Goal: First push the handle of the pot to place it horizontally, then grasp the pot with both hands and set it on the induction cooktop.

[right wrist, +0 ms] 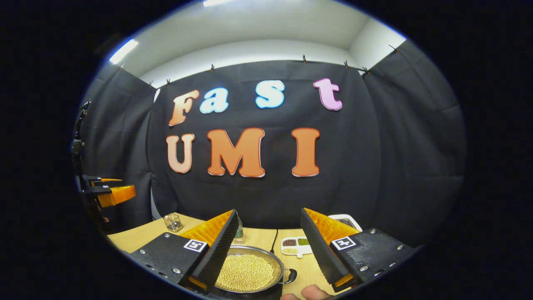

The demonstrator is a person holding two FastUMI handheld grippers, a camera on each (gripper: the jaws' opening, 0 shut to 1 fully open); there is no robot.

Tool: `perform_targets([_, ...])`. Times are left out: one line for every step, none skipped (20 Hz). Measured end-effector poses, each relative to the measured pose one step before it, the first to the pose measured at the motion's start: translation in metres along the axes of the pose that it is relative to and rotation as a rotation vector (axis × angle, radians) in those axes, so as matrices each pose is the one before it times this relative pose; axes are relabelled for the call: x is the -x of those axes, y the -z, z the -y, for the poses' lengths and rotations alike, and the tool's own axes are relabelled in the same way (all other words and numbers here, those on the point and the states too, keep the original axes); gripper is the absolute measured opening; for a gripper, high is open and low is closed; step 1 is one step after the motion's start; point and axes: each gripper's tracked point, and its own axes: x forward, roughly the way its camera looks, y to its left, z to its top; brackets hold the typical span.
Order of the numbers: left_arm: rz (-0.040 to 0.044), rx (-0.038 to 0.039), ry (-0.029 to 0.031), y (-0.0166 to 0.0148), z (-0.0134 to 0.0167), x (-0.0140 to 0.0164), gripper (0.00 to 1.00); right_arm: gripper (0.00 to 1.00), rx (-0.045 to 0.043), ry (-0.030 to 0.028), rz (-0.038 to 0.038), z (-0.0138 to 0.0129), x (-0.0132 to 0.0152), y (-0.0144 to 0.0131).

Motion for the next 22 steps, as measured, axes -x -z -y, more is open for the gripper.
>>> perform_targets([0.02591,0.00787,0.01070,-0.01715,-0.00590,0.00973,0.87,0.89,0.00543,-0.01017,0.03387,-0.00175,0.00867,-0.01789])
perform_targets([0.01990,0.00623,0.00538,-0.01515,-0.00543,0.01059,0.87,0.98,0.00923,-0.00189,0.03075,0.00158,0.00758,-0.01697])
perform_targets([0.02383,-0.00641,-0.01858,-0.00768,-0.01225,0.00619,0.87,0.98,0.01769,-0.00360,0.03154,0.00148,0.00666,-0.01665])
perform_targets([0.03194,-0.02274,-0.03204,-0.01334,-0.01374,0.01039,0.86,0.93,0.01573,-0.00717,0.03416,0.00159,0.00679,-0.01672])
perform_targets([0.04224,-0.02812,-0.03993,-0.01578,-0.01893,0.00890,0.86,0.98,0.01184,-0.00567,0.03292,0.00031,0.00495,-0.01513])
perform_targets([0.04083,-0.02080,-0.03139,-0.01857,-0.01309,0.00648,0.85,0.98,0.01294,-0.00384,0.03027,0.00160,0.00366,-0.01539])
perform_targets([0.03814,-0.00773,-0.02588,-0.01580,-0.00892,0.00708,0.84,0.93,0.01077,0.00395,0.02632,0.00342,0.00299,-0.01435])
perform_targets([0.03212,0.00634,-0.02492,-0.01474,-0.00954,0.00695,0.85,0.93,0.00861,0.00451,0.02209,0.00410,0.00409,-0.01274])
perform_targets([0.03312,0.01483,-0.02250,-0.01341,-0.00905,0.00784,0.86,0.93,0.00642,0.00122,0.01576,0.00248,0.00337,-0.01016])
perform_targets([0.02288,0.02336,-0.02602,-0.01182,-0.00843,0.00379,0.86,0.93,0.00283,-0.00073,0.01221,0.00153,0.00271,-0.01025])
perform_targets([0.01375,0.02760,-0.02274,-0.00895,-0.01064,0.00253,0.85,0.93,-0.00079,0.00008,0.01213,0.00183,0.00260,-0.01027])
perform_targets([0.00806,0.03016,-0.01900,-0.00779,-0.00956,0.00141,0.85,0.93,-0.00060,-0.00143,0.01100,0.00215,0.00187,-0.01076])
perform_targets([0.00995,0.02802,-0.01785,-0.01087,-0.01042,0.00132,0.85,0.97,-0.00163,-0.00552,0.01124,0.00052,0.00041,-0.00966])
perform_targets([0.01724,0.01683,-0.01126,-0.00919,-0.00757,-0.00077,0.85,0.94,0.00211,-0.01019,0.01287,0.00041,0.00082,-0.00857])
perform_targets([0.01414,-0.00359,-0.01487,-0.00892,-0.00848,0.00106,0.84,0.94,0.00126,-0.00698,0.01107,0.00077,0.00127,-0.00694])
perform_targets([0.01620,-0.01160,-0.02192,-0.00475,-0.00888,0.00144,0.83,0.94,0.00120,-0.00392,0.00875,0.00059,0.00201,-0.00631])
perform_targets([0.01030,-0.01129,-0.01400,-0.00465,-0.00612,-0.00022,0.83,0.94,-0.00271,-0.00357,0.00475,0.00024,0.00206,-0.00357])
perform_targets([0.00434,-0.00435,-0.01311,-0.00102,-0.00310,0.00246,0.82,0.92,-0.01134,-0.00716,0.00042,-0.00171,0.00259,-0.00240])
perform_targets([-0.00920,-0.00313,0.00058,0.00103,0.00159,0.00272,0.82,0.92,-0.01822,-0.01332,0.00089,-0.00254,0.00311,-0.00147])
perform_targets([-0.00976,-0.00626,0.01428,0.00182,0.00399,0.00554,0.83,0.92,-0.01700,-0.01460,0.00365,-0.00382,0.00110,-0.00200])
perform_targets([0.00256,-0.00384,0.00670,-0.00293,0.00140,0.00576,0.83,0.93,-0.01061,-0.01331,0.00588,-0.00166,0.00029,0.00001])
perform_targets([0.00477,-0.01034,0.00447,-0.00276,0.00075,0.00347,0.83,0.95,-0.00016,-0.00914,0.00630,0.00142,0.00068,0.00003])
